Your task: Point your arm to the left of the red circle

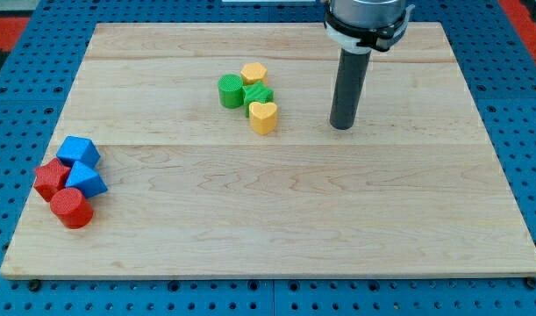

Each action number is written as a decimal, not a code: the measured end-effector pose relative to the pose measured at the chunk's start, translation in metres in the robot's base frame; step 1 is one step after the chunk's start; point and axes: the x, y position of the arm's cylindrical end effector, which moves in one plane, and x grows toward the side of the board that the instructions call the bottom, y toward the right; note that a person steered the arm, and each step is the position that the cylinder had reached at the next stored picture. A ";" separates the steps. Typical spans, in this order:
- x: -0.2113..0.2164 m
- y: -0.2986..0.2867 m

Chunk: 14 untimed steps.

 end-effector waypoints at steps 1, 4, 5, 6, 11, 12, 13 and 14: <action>0.028 -0.002; 0.194 -0.161; 0.191 -0.231; 0.183 -0.262; 0.188 -0.259; 0.205 -0.278; 0.205 -0.339; 0.193 -0.402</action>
